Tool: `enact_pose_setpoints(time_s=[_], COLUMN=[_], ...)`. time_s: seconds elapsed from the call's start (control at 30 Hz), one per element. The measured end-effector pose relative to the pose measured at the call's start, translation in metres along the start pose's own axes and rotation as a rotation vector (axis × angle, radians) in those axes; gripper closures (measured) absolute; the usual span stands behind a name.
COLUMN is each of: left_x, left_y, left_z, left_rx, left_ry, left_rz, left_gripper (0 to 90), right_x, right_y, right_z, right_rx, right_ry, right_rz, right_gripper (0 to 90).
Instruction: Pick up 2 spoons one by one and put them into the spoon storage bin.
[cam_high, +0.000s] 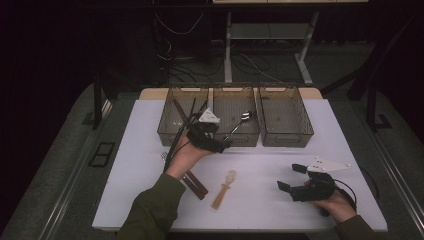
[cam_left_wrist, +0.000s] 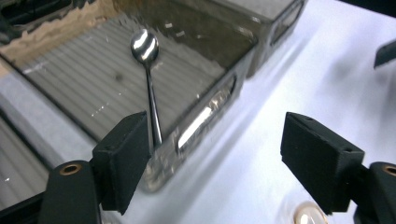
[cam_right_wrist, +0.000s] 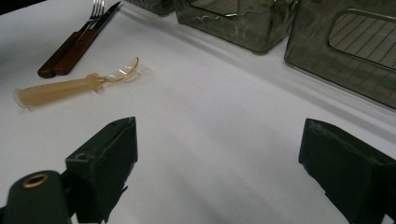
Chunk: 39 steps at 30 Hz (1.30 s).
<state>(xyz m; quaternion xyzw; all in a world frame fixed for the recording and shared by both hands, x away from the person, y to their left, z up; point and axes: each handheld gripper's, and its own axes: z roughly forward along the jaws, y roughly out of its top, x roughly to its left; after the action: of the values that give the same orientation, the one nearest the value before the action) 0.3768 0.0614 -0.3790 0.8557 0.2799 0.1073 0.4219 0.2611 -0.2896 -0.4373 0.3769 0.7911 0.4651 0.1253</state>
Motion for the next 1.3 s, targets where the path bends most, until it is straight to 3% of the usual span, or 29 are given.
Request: enact_pose_setpoints(time_s=[0.57, 0.73, 1.1, 1.2, 1.3], left_x=[-0.019, -0.028, -0.049, -0.056, -0.065], left_y=[-0.051, -0.066, -0.087, -0.092, -0.095], left_z=[-0.034, -0.043, -0.047, -0.045, -0.043], left_rx=[-0.037, -0.05, -0.068, -0.073, -0.059], left_ry=[-0.017, -0.01, -0.042, -0.076, -0.08], left_rz=[0.015, 0.022, -0.022, -0.052, -0.042], left_gripper=[16.3, 15.3, 14.6, 14.6, 15.5], right_x=[0.0, 0.002, 0.01, 0.012, 0.011], right_y=[0.0, -0.002, -0.001, -0.003, -0.005], right_z=[0.001, 0.002, 0.001, 0.004, 0.007], right_rx=[0.005, 0.057, 0.049, 0.053, 0.066], right_ry=[-0.02, -0.007, -0.033, -0.028, -0.036], right_rz=[0.025, -0.02, -0.036, -0.036, -0.041], right_gripper=[11.7, 11.8, 12.1, 12.1, 12.1])
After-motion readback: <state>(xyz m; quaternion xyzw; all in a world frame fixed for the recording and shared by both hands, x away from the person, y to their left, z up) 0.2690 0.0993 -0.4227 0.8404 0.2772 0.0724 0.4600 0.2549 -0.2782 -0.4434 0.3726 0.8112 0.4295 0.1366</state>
